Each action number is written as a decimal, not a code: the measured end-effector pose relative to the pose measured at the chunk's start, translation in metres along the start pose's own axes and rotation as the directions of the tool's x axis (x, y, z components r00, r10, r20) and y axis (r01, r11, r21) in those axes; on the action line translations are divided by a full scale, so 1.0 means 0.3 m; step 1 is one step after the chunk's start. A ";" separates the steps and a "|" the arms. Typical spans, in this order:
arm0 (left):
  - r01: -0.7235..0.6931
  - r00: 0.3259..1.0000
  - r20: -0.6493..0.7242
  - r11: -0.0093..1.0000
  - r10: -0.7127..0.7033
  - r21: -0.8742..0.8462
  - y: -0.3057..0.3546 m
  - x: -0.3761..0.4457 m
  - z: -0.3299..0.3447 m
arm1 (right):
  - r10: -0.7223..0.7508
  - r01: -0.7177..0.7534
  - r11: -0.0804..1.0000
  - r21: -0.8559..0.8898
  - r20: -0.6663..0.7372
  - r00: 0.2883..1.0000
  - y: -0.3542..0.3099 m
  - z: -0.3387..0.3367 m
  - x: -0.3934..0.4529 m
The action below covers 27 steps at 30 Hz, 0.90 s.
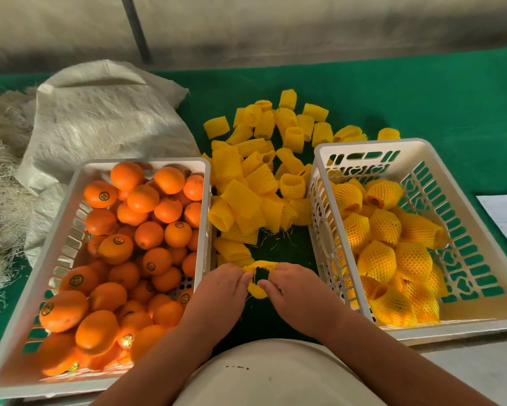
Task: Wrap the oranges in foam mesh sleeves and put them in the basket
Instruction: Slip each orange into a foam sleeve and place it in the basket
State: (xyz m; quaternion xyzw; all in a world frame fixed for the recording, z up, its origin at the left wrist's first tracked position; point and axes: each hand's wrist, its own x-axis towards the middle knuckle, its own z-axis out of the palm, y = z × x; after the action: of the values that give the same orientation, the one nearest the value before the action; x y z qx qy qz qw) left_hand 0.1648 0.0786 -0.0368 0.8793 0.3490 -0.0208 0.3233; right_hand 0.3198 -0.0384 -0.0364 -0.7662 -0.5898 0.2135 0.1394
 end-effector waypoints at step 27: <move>-0.209 0.978 0.014 0.976 0.208 0.058 0.014 -0.006 -0.009 | 0.022 -0.016 0.960 0.281 -0.019 1.000 -0.011 0.008 0.008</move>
State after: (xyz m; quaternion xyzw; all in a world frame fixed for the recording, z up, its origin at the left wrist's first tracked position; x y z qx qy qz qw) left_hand 0.1656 0.0766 -0.0318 0.9202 0.2527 -0.0007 0.2989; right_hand 0.3163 -0.0352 -0.0375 -0.7466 -0.5447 0.2879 0.2510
